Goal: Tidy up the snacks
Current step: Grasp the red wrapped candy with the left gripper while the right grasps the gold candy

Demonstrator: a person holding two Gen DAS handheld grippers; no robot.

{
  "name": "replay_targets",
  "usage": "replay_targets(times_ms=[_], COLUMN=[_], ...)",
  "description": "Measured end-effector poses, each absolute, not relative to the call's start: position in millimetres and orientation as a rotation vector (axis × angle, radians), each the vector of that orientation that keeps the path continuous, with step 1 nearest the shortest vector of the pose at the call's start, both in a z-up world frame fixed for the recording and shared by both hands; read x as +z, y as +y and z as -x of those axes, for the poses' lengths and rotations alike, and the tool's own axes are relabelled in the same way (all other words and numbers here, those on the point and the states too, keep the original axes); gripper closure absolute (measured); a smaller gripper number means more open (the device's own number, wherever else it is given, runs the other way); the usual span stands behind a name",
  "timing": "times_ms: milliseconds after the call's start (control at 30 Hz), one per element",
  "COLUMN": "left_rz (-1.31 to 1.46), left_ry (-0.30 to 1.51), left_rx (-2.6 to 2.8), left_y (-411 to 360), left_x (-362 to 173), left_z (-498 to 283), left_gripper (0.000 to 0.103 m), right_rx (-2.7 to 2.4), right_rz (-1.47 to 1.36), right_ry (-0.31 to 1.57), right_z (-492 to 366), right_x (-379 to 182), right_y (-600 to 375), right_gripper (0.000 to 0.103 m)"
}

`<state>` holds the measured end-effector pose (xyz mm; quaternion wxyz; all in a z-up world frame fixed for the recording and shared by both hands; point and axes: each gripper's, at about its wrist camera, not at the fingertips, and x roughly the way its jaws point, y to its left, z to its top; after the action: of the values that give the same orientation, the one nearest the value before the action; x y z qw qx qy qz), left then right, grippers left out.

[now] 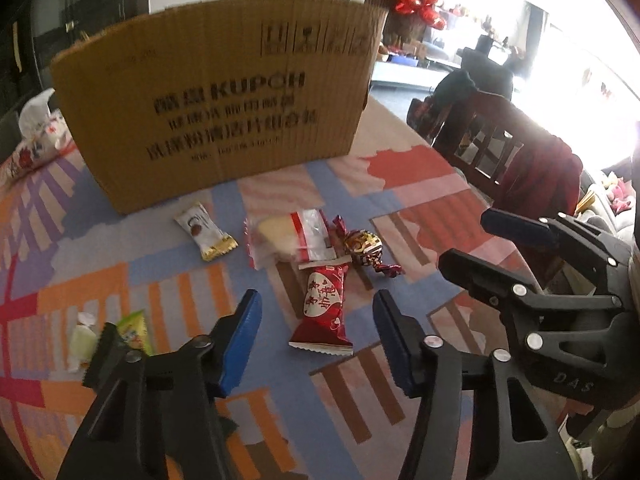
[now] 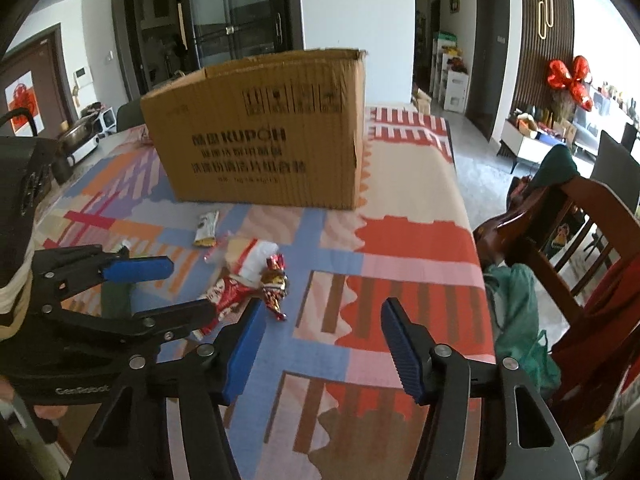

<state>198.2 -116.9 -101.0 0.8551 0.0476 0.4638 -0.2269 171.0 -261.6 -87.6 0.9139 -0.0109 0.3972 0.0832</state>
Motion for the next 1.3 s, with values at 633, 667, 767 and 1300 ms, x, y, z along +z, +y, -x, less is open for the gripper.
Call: replay_targets(times_ms=[633, 667, 767, 1300], left_rz=[-0.02, -0.018, -0.022, 0.005], left_ry=[1.031, 1.028, 1.019, 0.974], left_rx=[-0.445, -0.441, -0.436, -0.441], left_y=[-100, -99, -98, -87], left_x=[-110, -109, -108, -94], left_z=[-208, -208, -206, -192], left_gripper=[0.08, 0.08, 0.08, 0.08], right_rx=[0.261, 0.265, 0.266, 0.235], right_rz=[0.018, 0.015, 0.008, -0.012], right_ry=[0.907, 0.916, 0.94, 0.927], right_z=[-206, -208, -217, -206], right_x=[-105, -107, -113, -106], right_y=[-234, -232, -227, -219], right_gripper=[0.058, 0.059, 0.065, 0.08])
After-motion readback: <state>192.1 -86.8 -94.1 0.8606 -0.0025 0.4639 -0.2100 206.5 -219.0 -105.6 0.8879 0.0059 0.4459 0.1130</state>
